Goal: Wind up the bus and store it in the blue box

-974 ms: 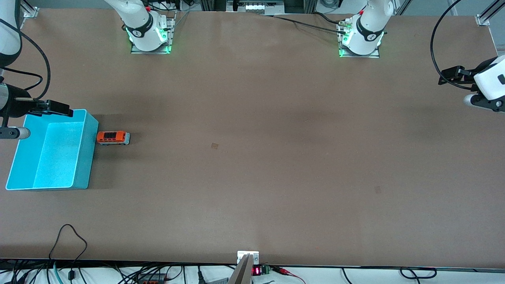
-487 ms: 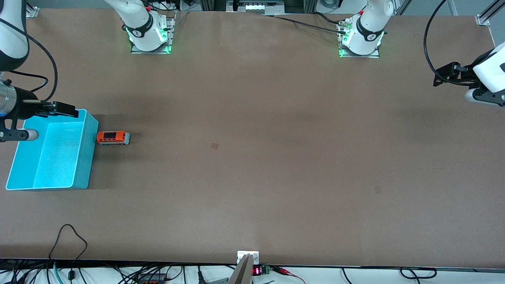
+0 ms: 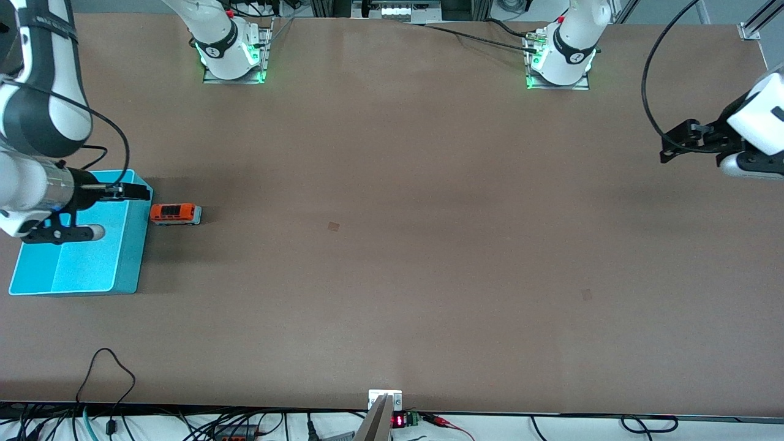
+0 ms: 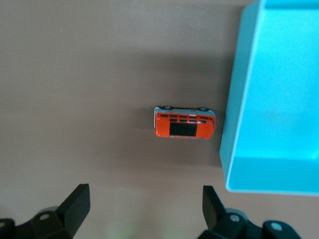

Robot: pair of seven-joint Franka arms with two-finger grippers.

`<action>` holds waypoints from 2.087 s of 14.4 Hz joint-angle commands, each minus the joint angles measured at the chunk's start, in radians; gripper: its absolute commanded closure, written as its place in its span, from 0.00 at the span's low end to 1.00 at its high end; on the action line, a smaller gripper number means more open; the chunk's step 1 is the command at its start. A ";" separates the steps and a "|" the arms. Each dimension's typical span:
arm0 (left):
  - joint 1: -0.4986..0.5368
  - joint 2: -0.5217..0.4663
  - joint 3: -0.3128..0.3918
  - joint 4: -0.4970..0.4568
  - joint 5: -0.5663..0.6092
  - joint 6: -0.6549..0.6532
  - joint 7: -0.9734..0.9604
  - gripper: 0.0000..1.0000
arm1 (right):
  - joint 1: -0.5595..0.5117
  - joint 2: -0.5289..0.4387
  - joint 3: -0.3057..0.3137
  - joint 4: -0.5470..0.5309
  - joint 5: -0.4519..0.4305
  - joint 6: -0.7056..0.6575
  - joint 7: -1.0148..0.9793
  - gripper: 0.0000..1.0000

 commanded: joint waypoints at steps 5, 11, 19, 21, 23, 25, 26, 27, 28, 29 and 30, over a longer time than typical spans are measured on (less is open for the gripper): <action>-0.078 -0.018 0.073 -0.072 -0.004 0.024 -0.024 0.00 | -0.108 -0.026 0.098 -0.247 -0.065 0.272 -0.575 0.00; -0.091 -0.010 0.043 -0.059 0.002 0.027 -0.052 0.00 | -0.143 -0.004 0.101 -0.419 -0.062 0.611 -1.166 0.00; -0.082 -0.013 -0.052 -0.048 0.027 0.019 -0.129 0.00 | -0.149 0.016 0.101 -0.563 -0.065 0.796 -1.271 0.00; -0.077 -0.013 -0.045 -0.046 0.025 0.019 -0.123 0.00 | -0.151 0.022 0.101 -0.586 -0.065 0.828 -1.284 0.00; -0.077 -0.013 -0.051 -0.048 0.025 0.018 -0.127 0.00 | -0.151 0.034 0.101 -0.597 -0.066 0.857 -1.290 0.00; -0.077 -0.015 -0.048 -0.048 0.025 0.013 -0.127 0.00 | -0.153 0.055 0.099 -0.597 -0.066 0.881 -1.302 0.00; -0.077 -0.015 -0.046 -0.048 0.025 0.005 -0.127 0.00 | -0.154 0.060 0.099 -0.597 -0.066 0.892 -1.310 0.00; -0.075 -0.015 -0.045 -0.048 0.025 0.002 -0.130 0.00 | -0.157 0.063 0.099 -0.597 -0.066 0.894 -1.313 0.00; -0.077 -0.015 -0.045 -0.048 0.025 0.002 -0.132 0.00 | -0.159 0.066 0.099 -0.597 -0.066 0.895 -1.313 0.00; -0.077 -0.015 -0.045 -0.048 0.025 0.004 -0.132 0.00 | -0.159 0.069 0.099 -0.597 -0.065 0.898 -1.313 0.00; -0.077 -0.015 -0.046 -0.048 0.025 0.004 -0.132 0.00 | -0.159 0.075 0.099 -0.597 -0.065 0.911 -1.313 0.00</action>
